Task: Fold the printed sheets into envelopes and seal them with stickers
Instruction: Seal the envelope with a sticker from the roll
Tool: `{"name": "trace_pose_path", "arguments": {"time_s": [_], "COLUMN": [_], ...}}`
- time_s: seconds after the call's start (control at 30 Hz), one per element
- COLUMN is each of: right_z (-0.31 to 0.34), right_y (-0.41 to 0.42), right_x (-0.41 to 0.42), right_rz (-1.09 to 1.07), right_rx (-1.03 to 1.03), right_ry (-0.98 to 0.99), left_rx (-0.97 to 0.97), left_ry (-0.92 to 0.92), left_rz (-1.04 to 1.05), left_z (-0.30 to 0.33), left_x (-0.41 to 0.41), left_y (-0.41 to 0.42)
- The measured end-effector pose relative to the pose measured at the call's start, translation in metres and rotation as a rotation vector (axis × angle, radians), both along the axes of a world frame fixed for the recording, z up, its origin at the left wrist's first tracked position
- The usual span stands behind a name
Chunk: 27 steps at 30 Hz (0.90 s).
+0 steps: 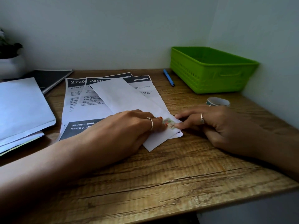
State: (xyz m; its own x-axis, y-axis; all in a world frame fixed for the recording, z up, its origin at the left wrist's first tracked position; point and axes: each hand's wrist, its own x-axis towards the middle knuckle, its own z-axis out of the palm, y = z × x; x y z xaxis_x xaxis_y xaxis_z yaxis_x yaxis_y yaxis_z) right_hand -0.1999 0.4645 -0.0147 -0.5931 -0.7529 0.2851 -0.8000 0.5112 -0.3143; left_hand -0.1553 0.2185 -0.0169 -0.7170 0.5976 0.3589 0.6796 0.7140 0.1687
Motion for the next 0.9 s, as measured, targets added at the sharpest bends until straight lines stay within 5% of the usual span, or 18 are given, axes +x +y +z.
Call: {"name": "trace_pose_path", "arguments": {"time_s": [0.67, 0.9], "right_z": [0.008, 0.009], "right_y": [-0.023, -0.01], "right_x": [-0.008, 0.005], "right_rz": [-0.077, -0.039], "right_rx": [0.351, 0.177], "right_ry": [0.072, -0.082], "left_rx": [0.128, 0.147], "left_ry": [-0.219, -0.197], "left_rz": [0.142, 0.123], "left_z": [-0.001, 0.0], "left_x": [-0.005, -0.006], "left_y": [-0.002, -0.002]}}
